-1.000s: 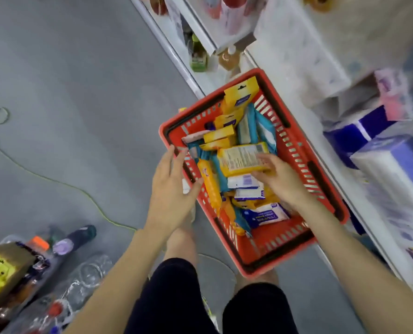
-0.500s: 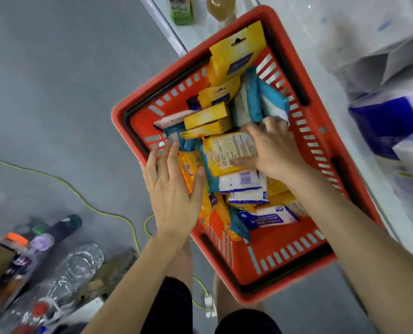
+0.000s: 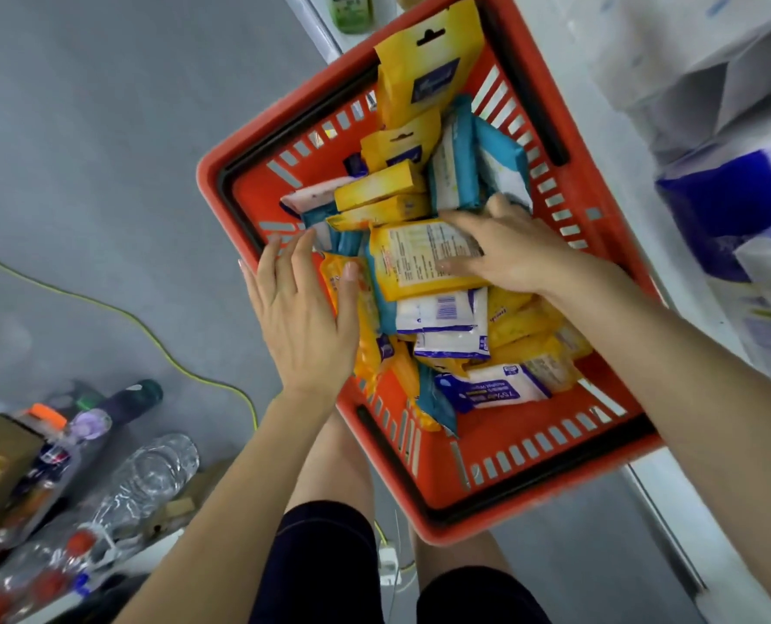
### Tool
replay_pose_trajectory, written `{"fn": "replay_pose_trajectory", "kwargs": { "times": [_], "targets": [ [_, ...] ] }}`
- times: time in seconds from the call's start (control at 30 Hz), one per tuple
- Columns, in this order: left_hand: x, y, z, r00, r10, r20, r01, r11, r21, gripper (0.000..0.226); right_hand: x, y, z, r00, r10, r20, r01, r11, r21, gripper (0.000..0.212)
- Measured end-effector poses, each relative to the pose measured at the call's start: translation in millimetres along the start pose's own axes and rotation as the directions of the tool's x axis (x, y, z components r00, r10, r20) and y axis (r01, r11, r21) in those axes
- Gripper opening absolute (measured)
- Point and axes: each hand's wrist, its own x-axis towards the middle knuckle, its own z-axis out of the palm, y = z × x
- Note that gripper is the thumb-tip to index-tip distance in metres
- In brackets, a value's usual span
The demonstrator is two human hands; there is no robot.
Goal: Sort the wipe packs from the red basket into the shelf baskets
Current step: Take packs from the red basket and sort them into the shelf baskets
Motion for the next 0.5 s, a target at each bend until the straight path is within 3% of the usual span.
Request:
{"fn": "replay_pose_trajectory", "kwargs": {
  "times": [0.17, 0.33, 0.5],
  "targets": [
    [-1, 0, 0, 1.000, 0.004, -0.013, -0.004, 1.000, -0.002, 0.051, 13, -10, 3, 0.993, 0.116, -0.014, -0.115, 0.992, 0.060, 0.084],
    [-1, -3, 1, 1.000, 0.019, -0.008, -0.018, 0.997, 0.069, 0.051, -1, -22, 18, 0.966, 0.122, -0.229, -0.150, 0.982, -0.112, 0.094],
    [-6, 1, -5, 0.990, 0.131, -0.046, -0.131, 0.991, -0.010, 0.036, -29, -19, 54, 0.932, 0.256, -0.258, -0.179, 0.941, 0.288, 0.080]
  ]
}}
